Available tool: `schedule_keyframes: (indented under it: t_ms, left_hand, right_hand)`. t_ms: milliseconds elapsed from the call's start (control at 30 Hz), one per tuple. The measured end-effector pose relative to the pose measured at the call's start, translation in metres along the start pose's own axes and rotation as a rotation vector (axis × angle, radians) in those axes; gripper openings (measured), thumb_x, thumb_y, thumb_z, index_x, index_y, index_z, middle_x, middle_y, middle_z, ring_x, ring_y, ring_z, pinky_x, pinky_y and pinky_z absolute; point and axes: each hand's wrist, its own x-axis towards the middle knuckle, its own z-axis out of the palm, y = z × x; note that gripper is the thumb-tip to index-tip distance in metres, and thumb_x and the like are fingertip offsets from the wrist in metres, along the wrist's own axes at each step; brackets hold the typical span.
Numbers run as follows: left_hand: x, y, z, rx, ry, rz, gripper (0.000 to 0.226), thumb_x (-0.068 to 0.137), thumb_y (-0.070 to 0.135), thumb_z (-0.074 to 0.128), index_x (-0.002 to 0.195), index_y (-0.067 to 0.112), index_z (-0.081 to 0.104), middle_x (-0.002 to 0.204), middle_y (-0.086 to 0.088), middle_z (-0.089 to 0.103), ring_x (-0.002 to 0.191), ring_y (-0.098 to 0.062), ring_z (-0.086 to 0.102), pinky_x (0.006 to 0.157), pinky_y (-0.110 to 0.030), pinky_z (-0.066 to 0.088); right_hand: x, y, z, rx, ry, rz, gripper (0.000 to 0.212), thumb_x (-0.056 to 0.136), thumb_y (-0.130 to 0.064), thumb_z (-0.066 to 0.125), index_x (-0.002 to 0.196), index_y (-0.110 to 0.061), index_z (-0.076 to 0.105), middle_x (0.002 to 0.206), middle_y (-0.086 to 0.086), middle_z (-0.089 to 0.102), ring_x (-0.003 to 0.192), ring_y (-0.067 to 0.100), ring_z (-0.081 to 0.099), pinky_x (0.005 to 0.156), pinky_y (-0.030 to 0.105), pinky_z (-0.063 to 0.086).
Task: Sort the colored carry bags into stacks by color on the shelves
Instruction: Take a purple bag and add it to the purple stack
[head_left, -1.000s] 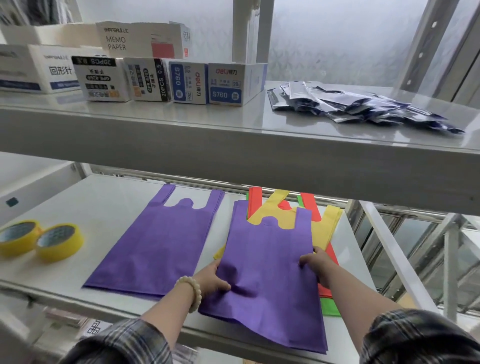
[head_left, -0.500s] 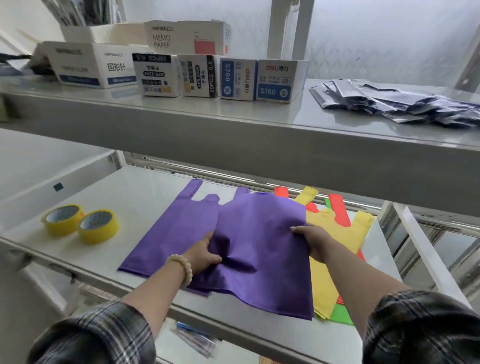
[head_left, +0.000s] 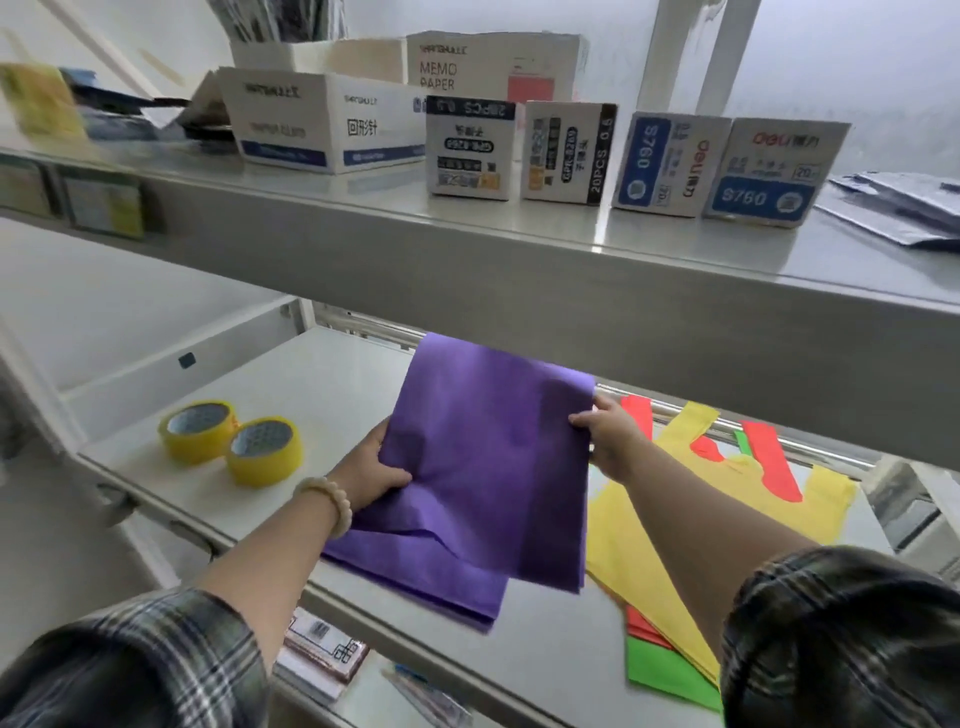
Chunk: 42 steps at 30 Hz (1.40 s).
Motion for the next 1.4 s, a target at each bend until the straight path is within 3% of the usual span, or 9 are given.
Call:
schedule_keyframes:
  t_ms: [67,233,367,500,667,833,1067,1200,1400]
  left_hand:
    - [0.005,-0.022,-0.001,0.061,-0.02,-0.122,0.074,0.07,-0.001,0.068,0.136,0.014,0.039,0.125,-0.005,0.058,0.11,-0.021,0.057,0.096,-0.025,0.044]
    - [0.005,-0.058,0.006,0.187,-0.07,-0.35,0.081,0.077,-0.002,0.063,0.146,0.019,0.025,0.14,-0.007,0.044,0.116,-0.027,0.054,0.092,-0.025,0.045]
    - [0.013,-0.072,-0.002,0.226,-0.043,-0.31,0.084,0.077,0.003,0.065,0.147,0.026,0.023,0.145,-0.001,0.041,0.123,-0.025,0.05,0.103,-0.03,0.042]
    - [0.021,-0.077,-0.006,0.272,0.017,-0.244,0.077,0.083,0.006,0.06,0.147,0.027,0.023,0.148,0.003,0.037,0.134,-0.021,0.04,0.11,-0.028,0.034]
    - [0.029,-0.091,-0.001,0.481,-0.002,-0.288,0.068,0.087,0.016,0.061,0.146,0.028,0.028,0.147,-0.004,0.04,0.131,-0.024,0.044,0.109,-0.031,0.036]
    - [0.032,-0.095,0.001,0.586,-0.002,-0.292,0.066,0.088,0.02,0.059,0.145,0.028,0.027,0.144,-0.006,0.037,0.132,-0.028,0.038,0.111,-0.036,0.034]
    - [0.031,-0.096,-0.004,0.686,-0.047,-0.292,0.064,0.09,0.017,0.056,0.146,0.028,0.026,0.146,-0.004,0.038,0.133,-0.028,0.037,0.111,-0.032,0.033]
    - [0.029,-0.093,-0.008,0.692,-0.075,-0.306,0.065,0.088,0.016,0.057,0.145,0.026,0.028,0.144,-0.001,0.042,0.131,-0.025,0.043,0.109,-0.029,0.036]
    - [0.03,-0.087,-0.012,0.716,-0.097,-0.367,0.069,0.088,0.008,0.05,0.146,0.028,0.019,0.135,-0.007,0.05,0.121,-0.028,0.05,0.1,-0.032,0.044]
  right_hand:
    - [0.008,0.027,0.013,-0.111,0.049,0.084,0.039,0.084,0.01,0.042,0.106,-0.02,0.056,0.082,0.004,0.055,0.07,0.015,0.05,0.062,0.025,0.043]
    - [0.016,0.086,0.034,-0.282,0.105,0.212,0.052,0.08,0.01,0.036,0.12,-0.017,0.058,0.106,0.007,0.06,0.087,0.026,0.051,0.07,0.031,0.047]
    - [0.025,0.086,0.043,-0.247,0.132,0.113,0.061,0.081,0.011,0.043,0.134,-0.018,0.049,0.123,0.011,0.06,0.092,0.027,0.055,0.068,0.03,0.05]
    - [0.031,0.08,0.052,-0.184,0.127,0.022,0.058,0.082,0.012,0.045,0.132,-0.015,0.049,0.107,0.011,0.061,0.093,0.028,0.059,0.079,0.038,0.053]
    - [0.029,0.095,0.051,-0.35,0.227,0.151,0.046,0.084,0.006,0.043,0.126,-0.009,0.053,0.102,0.012,0.058,0.064,0.022,0.051,0.047,0.022,0.037]
    - [0.034,0.097,0.053,-0.542,0.323,0.126,0.052,0.083,0.0,0.045,0.134,-0.008,0.047,0.128,0.017,0.055,0.108,0.036,0.058,0.091,0.041,0.052]
    - [0.025,0.095,0.065,-0.68,0.358,0.194,0.029,0.084,0.001,0.048,0.112,0.003,0.056,0.098,0.018,0.058,0.102,0.037,0.061,0.077,0.033,0.048]
    - [0.02,0.098,0.067,-0.713,0.308,0.267,0.007,0.084,-0.001,0.047,0.088,-0.002,0.052,0.073,0.013,0.051,0.082,0.031,0.056,0.074,0.032,0.049]
    - [0.011,0.096,0.067,-0.747,0.266,0.273,0.025,0.085,0.0,0.043,0.062,-0.006,0.04,0.063,0.009,0.044,0.079,0.029,0.052,0.073,0.032,0.049]
